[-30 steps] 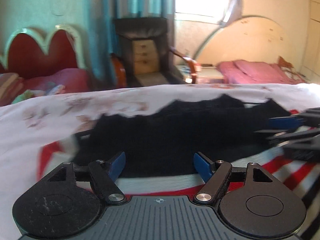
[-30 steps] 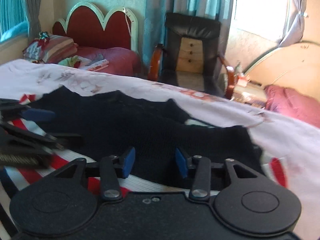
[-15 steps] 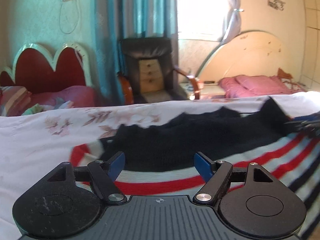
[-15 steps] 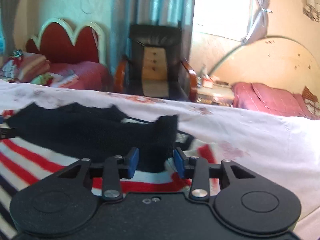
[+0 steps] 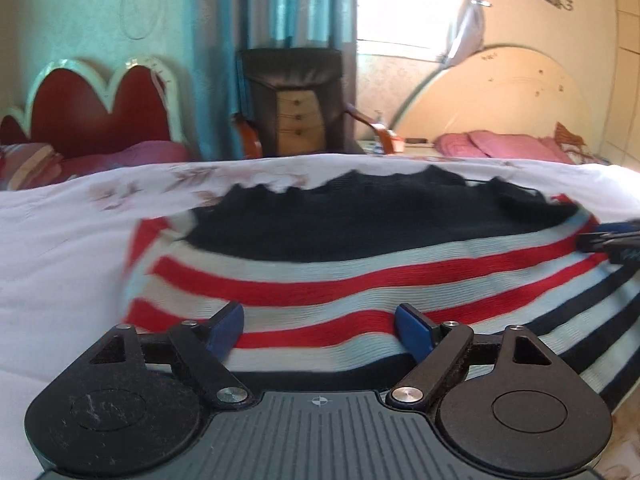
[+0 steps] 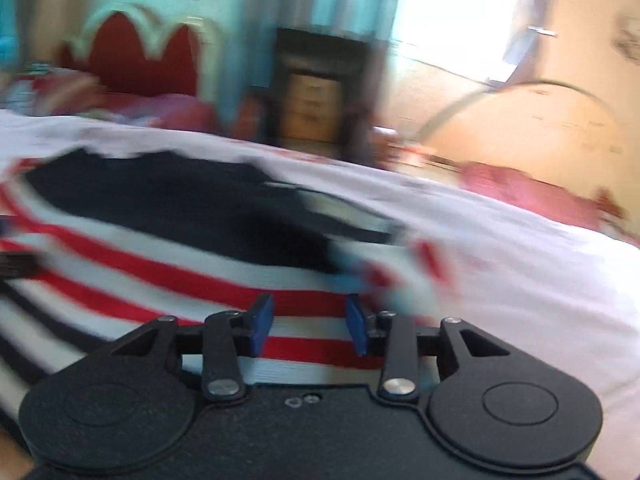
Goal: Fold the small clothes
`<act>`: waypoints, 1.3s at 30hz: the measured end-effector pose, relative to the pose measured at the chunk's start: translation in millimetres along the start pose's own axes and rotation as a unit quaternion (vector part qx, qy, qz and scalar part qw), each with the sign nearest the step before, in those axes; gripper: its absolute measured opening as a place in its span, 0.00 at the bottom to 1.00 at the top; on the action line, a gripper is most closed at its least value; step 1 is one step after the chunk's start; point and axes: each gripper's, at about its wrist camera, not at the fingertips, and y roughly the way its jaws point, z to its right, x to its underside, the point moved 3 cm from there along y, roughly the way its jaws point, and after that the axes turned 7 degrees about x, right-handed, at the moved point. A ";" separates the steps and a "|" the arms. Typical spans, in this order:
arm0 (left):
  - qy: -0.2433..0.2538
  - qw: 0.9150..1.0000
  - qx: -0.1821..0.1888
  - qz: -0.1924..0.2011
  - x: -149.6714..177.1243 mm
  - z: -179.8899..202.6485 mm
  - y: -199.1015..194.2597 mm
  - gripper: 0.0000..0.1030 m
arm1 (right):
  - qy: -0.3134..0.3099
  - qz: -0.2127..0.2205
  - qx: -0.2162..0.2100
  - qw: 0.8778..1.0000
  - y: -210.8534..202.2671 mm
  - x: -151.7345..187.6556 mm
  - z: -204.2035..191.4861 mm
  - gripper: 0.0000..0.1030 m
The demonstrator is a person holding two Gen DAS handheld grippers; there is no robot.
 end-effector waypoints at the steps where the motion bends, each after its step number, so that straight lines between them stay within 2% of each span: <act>1: -0.008 1.000 -0.001 0.001 1.3 -7.4 -0.4 0.81 | 0.033 -0.012 0.008 0.999 7.3 2.7 20.9 0.33; 2: -0.008 1.000 -0.002 0.002 0.9 -11.3 -1.2 0.81 | 0.058 -0.022 -0.007 0.998 10.8 4.2 35.0 0.33; 3: -0.005 1.000 -0.005 0.001 0.3 -13.2 -1.1 0.81 | 0.061 -0.020 0.012 0.998 9.3 2.6 40.9 0.40; 4: -0.002 1.000 -0.006 0.000 0.0 -12.9 0.1 0.81 | 0.061 -0.009 0.030 0.998 5.4 0.7 45.4 0.37; 7: 0.001 1.000 -0.018 -0.001 -2.3 -7.5 -1.3 0.81 | 0.098 0.002 -0.010 0.995 -1.3 -8.0 46.3 0.37; 10: -0.014 1.000 0.001 0.006 -5.9 3.8 -5.8 0.81 | 0.079 0.007 -0.062 0.995 -12.9 -11.6 21.4 0.36; 13: 0.012 1.000 0.014 0.010 -5.7 28.7 -6.9 0.81 | 0.047 0.006 -0.122 0.991 -22.2 -12.5 -17.3 0.35; 16: 0.037 0.999 0.021 0.005 0.5 49.1 -7.5 0.81 | 0.003 0.009 -0.139 0.990 -33.7 -6.4 -53.4 0.37; 18: 0.042 0.999 0.020 0.005 6.2 51.4 -12.4 0.81 | -0.028 0.012 -0.133 0.991 -44.4 2.2 -68.3 0.40; 20: 0.036 0.999 0.022 0.006 11.7 44.8 -17.7 0.81 | -0.055 0.003 -0.108 0.993 -48.5 11.2 -72.1 0.40; 24: 0.034 0.999 0.021 0.007 21.1 32.4 -28.4 0.84 | -0.055 -0.004 -0.087 0.995 -64.9 26.2 -58.3 0.39; 29: 0.025 1.000 -0.004 0.005 27.0 22.7 -49.1 0.86 | -0.059 -0.011 -0.094 0.994 -78.7 34.4 -46.8 0.40; 31: 0.022 0.999 -0.021 0.011 28.5 15.8 -58.3 0.86 | -0.036 0.012 -0.084 0.996 -86.8 31.9 -32.7 0.40; 34: 0.004 0.999 -0.047 0.016 34.3 -2.0 -70.3 0.86 | 0.046 0.023 -0.030 0.998 -91.4 32.5 10.2 0.45; 37: -0.017 0.998 -0.060 0.003 40.5 -19.4 -71.9 0.86 | 0.115 -0.017 0.002 0.993 -78.8 44.1 50.8 0.48; 38: -0.022 0.998 -0.061 0.002 41.8 -22.8 -72.5 0.86 | 0.131 -0.037 -0.006 0.991 -73.8 48.3 58.7 0.48; 39: -0.025 0.998 -0.064 -0.001 43.2 -25.5 -72.5 0.86 | 0.147 -0.054 -0.021 0.987 -69.6 52.1 64.2 0.43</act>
